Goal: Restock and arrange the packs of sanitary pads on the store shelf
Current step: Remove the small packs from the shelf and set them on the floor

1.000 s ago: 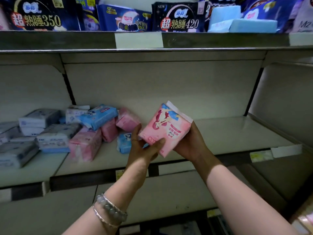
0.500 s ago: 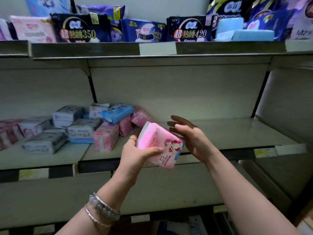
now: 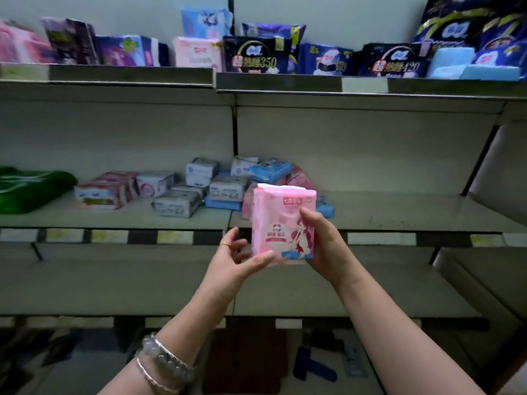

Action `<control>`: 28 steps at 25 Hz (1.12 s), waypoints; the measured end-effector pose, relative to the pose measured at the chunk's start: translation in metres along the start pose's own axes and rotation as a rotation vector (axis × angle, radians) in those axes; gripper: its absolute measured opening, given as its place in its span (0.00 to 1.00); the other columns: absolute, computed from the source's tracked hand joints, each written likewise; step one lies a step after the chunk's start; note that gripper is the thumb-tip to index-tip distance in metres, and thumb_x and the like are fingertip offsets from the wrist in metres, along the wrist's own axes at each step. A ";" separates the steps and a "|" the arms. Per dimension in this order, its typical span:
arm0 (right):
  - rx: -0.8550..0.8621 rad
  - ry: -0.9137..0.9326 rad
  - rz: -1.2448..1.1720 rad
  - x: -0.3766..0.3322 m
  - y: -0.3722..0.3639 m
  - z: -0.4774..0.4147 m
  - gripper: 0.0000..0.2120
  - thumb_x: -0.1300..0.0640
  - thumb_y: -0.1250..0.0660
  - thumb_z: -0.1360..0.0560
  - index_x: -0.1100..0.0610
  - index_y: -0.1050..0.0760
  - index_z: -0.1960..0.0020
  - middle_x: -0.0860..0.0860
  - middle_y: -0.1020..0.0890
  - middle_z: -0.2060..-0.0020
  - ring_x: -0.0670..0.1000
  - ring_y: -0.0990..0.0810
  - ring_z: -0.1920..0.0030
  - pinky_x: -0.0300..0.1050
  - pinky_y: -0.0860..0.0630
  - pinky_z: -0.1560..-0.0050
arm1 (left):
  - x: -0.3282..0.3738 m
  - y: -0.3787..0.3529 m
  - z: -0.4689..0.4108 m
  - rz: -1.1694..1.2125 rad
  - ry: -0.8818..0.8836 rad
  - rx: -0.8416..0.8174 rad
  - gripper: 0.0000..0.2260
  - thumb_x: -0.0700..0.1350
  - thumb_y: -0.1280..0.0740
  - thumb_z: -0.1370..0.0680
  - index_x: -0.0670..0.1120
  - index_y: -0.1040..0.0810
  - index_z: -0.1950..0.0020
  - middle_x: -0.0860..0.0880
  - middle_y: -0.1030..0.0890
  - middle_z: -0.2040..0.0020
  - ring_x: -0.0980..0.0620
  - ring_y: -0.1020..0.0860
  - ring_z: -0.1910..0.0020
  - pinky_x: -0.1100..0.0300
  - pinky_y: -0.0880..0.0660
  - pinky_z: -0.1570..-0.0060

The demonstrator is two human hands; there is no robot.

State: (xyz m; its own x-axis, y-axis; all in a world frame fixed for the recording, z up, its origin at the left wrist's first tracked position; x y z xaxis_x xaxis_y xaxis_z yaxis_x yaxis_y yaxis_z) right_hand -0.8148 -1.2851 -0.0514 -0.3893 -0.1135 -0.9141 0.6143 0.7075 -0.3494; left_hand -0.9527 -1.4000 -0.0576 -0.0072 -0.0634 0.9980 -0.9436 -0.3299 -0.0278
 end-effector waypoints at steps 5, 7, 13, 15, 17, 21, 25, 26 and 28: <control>0.030 -0.016 0.011 0.030 -0.062 0.033 0.39 0.43 0.25 0.37 0.62 0.32 0.34 0.62 0.21 0.44 0.60 0.20 0.47 0.58 0.22 0.45 | -0.014 0.046 0.054 0.172 0.047 -0.089 0.25 0.48 0.30 0.35 0.48 0.28 0.39 0.48 0.18 0.48 0.52 0.18 0.50 0.60 0.21 0.52; 0.092 -0.052 0.122 0.031 -0.076 0.048 0.38 0.41 0.25 0.37 0.61 0.29 0.36 0.63 0.21 0.44 0.62 0.21 0.45 0.59 0.25 0.43 | -0.019 0.058 0.070 0.256 0.085 -0.104 0.25 0.46 0.30 0.35 0.44 0.27 0.39 0.46 0.17 0.49 0.50 0.18 0.51 0.62 0.20 0.55; 0.219 -0.103 0.258 0.032 -0.077 0.076 0.24 0.48 0.34 0.32 0.56 0.27 0.39 0.51 0.19 0.58 0.49 0.20 0.60 0.44 0.24 0.61 | -0.038 0.064 0.091 0.316 0.178 -0.180 0.27 0.42 0.29 0.35 0.41 0.29 0.37 0.42 0.18 0.47 0.47 0.18 0.49 0.63 0.20 0.58; 0.211 -0.115 0.285 0.034 -0.069 0.081 0.24 0.49 0.34 0.32 0.57 0.28 0.38 0.50 0.20 0.59 0.48 0.20 0.61 0.41 0.24 0.63 | -0.046 0.058 0.093 0.327 0.214 -0.190 0.27 0.41 0.29 0.34 0.41 0.29 0.36 0.42 0.18 0.47 0.47 0.18 0.50 0.63 0.21 0.59; 0.226 -0.124 0.294 0.038 -0.058 0.084 0.24 0.49 0.34 0.32 0.56 0.28 0.38 0.50 0.19 0.58 0.48 0.20 0.60 0.40 0.24 0.63 | -0.051 0.050 0.091 0.321 0.252 -0.201 0.26 0.41 0.30 0.33 0.40 0.30 0.36 0.42 0.18 0.47 0.48 0.18 0.51 0.63 0.21 0.59; 0.266 -0.163 0.286 0.048 -0.031 0.087 0.28 0.49 0.32 0.34 0.56 0.30 0.36 0.52 0.19 0.52 0.51 0.20 0.54 0.43 0.24 0.58 | -0.065 0.031 0.076 0.304 0.319 -0.178 0.27 0.43 0.30 0.33 0.40 0.30 0.35 0.43 0.19 0.46 0.48 0.18 0.49 0.62 0.21 0.58; 0.254 -0.242 0.354 0.052 0.003 0.085 0.34 0.48 0.28 0.37 0.56 0.32 0.34 0.53 0.20 0.46 0.49 0.19 0.51 0.41 0.24 0.57 | -0.084 0.001 0.060 0.280 0.366 -0.136 0.28 0.42 0.29 0.34 0.40 0.30 0.35 0.43 0.19 0.45 0.49 0.19 0.49 0.61 0.21 0.56; 0.251 -0.261 0.371 0.055 0.013 0.085 0.33 0.49 0.29 0.36 0.56 0.33 0.33 0.53 0.21 0.44 0.49 0.19 0.50 0.41 0.24 0.57 | -0.090 -0.007 0.057 0.273 0.379 -0.122 0.26 0.41 0.30 0.33 0.41 0.30 0.36 0.44 0.19 0.46 0.49 0.19 0.49 0.62 0.21 0.57; 0.233 -0.298 0.398 0.065 0.035 0.084 0.35 0.50 0.28 0.36 0.56 0.34 0.32 0.54 0.22 0.42 0.51 0.20 0.46 0.43 0.23 0.54 | -0.105 -0.018 0.052 0.246 0.408 -0.093 0.25 0.41 0.30 0.33 0.42 0.29 0.37 0.44 0.19 0.47 0.49 0.19 0.50 0.62 0.21 0.58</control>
State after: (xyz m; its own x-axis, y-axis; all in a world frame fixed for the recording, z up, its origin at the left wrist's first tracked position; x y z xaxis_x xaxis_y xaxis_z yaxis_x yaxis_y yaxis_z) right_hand -0.7610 -1.3258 -0.1406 0.0947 -0.0850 -0.9919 0.8231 0.5671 0.0300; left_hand -0.9180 -1.4361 -0.1650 -0.3452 0.2523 0.9040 -0.9233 -0.2643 -0.2788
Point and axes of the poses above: each hand's wrist, its own z-axis away from the middle knuckle, its own y-axis out of the back of the hand, x = y × z, the point moved 1 cm from there along -z, towards the middle knuckle
